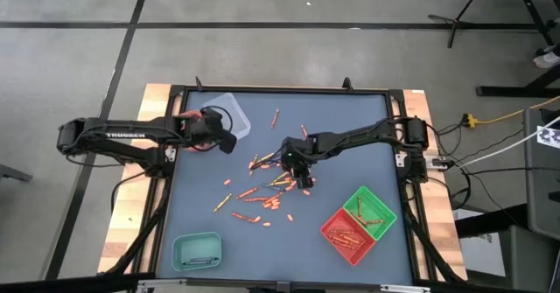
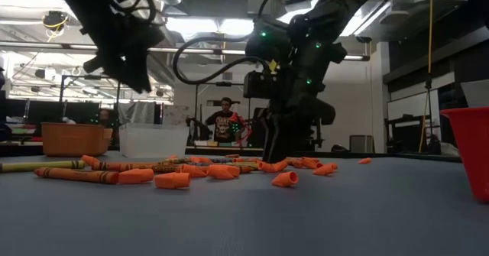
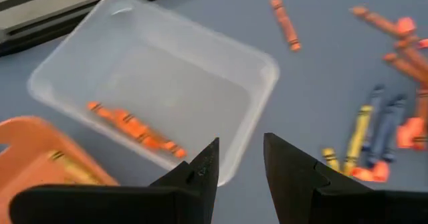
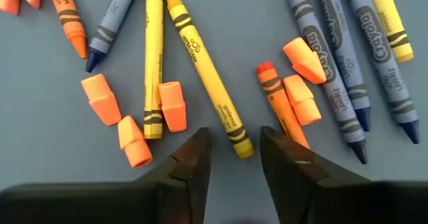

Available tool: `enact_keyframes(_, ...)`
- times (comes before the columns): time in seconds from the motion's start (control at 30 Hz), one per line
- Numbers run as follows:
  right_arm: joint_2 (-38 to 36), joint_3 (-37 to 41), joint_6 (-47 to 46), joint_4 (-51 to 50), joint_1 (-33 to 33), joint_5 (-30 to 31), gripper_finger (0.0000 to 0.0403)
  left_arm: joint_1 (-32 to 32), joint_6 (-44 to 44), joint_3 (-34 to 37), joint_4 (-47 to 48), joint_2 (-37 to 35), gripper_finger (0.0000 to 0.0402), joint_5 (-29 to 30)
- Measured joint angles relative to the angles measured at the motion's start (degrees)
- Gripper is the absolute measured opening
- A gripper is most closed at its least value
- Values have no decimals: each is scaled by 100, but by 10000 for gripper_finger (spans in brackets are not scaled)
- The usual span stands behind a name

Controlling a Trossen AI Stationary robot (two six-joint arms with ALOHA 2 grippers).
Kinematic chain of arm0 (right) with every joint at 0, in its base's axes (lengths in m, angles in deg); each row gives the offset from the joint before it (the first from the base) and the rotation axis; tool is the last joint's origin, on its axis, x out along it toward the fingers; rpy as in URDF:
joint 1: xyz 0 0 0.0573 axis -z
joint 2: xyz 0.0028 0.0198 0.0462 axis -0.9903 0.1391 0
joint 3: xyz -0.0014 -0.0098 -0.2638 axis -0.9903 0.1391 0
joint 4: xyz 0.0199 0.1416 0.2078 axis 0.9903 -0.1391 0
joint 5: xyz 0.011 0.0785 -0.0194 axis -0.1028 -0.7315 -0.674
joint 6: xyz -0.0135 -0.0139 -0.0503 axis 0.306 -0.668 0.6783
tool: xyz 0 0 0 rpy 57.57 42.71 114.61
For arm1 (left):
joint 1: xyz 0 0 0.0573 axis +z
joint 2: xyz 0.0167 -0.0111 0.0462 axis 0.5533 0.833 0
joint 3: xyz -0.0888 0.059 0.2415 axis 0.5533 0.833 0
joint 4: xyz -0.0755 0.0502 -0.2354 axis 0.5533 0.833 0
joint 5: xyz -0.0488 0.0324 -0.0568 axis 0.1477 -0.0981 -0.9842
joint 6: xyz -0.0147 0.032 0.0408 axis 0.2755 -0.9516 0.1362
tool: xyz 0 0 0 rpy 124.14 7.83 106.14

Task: Sort crayons
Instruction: Put the yellow crayon into the orange bin

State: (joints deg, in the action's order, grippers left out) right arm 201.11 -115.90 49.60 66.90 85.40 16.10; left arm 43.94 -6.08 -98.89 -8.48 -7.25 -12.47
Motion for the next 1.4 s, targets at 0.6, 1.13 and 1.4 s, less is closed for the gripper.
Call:
enact_keyframes(0.6,9,2,-5,17,0,15,18,-1463,-169,-1,-770,148,101,0)
enact_keyframes(1.13,0,-217,-324,342,0,55,15,-2624,-1199,2,-1189,1423,101,-167)
enact_keyframes(1.4,-7,-496,-342,723,0,-17,13,-2734,-1511,0,-1784,1788,101,-119)
